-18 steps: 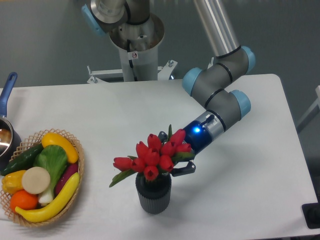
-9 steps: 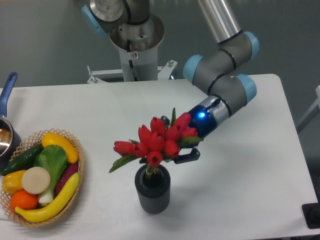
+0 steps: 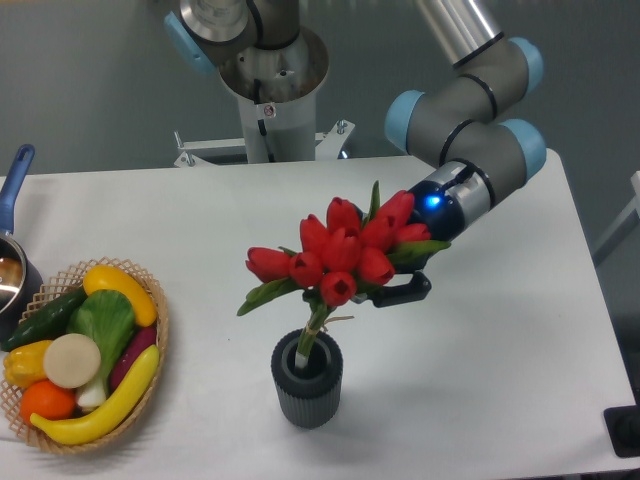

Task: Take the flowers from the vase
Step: 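Lift the gripped tulips straight up out of the grey vase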

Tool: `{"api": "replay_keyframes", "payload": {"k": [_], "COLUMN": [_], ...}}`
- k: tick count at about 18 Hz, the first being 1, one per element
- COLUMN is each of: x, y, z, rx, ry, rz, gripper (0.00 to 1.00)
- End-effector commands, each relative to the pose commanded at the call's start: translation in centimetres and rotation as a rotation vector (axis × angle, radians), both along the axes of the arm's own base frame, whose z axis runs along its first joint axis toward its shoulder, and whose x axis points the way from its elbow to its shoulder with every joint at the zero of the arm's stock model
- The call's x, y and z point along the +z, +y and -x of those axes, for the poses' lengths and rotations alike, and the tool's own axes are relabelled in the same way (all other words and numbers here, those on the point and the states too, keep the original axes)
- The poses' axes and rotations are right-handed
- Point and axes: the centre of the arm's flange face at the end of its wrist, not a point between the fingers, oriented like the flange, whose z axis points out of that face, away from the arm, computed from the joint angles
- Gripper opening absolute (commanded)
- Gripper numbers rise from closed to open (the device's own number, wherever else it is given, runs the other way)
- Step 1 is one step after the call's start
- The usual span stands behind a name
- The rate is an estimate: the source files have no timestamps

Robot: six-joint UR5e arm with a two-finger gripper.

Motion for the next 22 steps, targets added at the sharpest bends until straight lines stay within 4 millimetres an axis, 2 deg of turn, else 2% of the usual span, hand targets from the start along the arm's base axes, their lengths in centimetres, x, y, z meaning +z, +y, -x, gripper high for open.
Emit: {"api": "replay_keyframes", "payload": {"k": [8, 13, 22], "x": [1.6, 4.4, 4.5], "y": [-1.0, -2.3, -3.8], "z": [1.4, 2.4, 3.6], "rx": [0.013, 0.034, 0.089], "ry": [-0.035, -0.033, 0.009], "rz": [0.003, 0.003, 0.045], "gripper": [0.18, 0.18, 0.19]}}
